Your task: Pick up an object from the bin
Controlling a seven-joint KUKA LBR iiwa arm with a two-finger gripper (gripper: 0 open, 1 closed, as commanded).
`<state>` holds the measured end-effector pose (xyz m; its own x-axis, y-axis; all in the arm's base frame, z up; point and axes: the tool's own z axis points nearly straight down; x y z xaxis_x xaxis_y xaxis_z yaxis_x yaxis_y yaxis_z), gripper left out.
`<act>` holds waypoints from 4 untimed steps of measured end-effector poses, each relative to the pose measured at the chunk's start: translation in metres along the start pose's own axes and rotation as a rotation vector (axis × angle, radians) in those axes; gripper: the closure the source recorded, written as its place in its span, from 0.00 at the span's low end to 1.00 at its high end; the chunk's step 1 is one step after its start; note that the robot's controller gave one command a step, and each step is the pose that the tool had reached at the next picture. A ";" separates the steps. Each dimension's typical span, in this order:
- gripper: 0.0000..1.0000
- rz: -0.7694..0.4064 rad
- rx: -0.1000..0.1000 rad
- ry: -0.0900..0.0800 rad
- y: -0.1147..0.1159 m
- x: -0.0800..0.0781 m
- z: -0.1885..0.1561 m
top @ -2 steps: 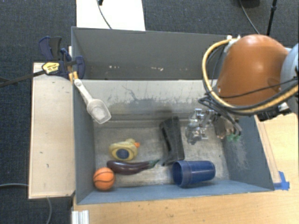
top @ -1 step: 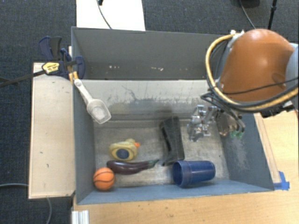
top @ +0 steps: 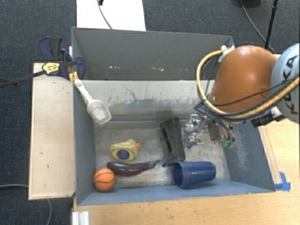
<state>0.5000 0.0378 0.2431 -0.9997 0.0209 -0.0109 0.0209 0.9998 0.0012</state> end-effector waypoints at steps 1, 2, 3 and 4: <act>1.00 0.002 0.000 0.010 0.000 0.003 0.049; 0.00 -0.014 0.001 0.009 -0.010 0.004 0.088; 0.00 -0.013 0.000 0.009 -0.009 0.004 0.088; 1.00 -0.077 -0.013 0.021 -0.002 0.023 0.148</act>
Offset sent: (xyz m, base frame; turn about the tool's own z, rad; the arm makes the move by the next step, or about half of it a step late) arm -0.0036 -0.0093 -0.0885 -0.0172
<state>0.4783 0.0365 0.0945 -0.9984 -0.0566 0.0096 -0.0564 0.9983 0.0141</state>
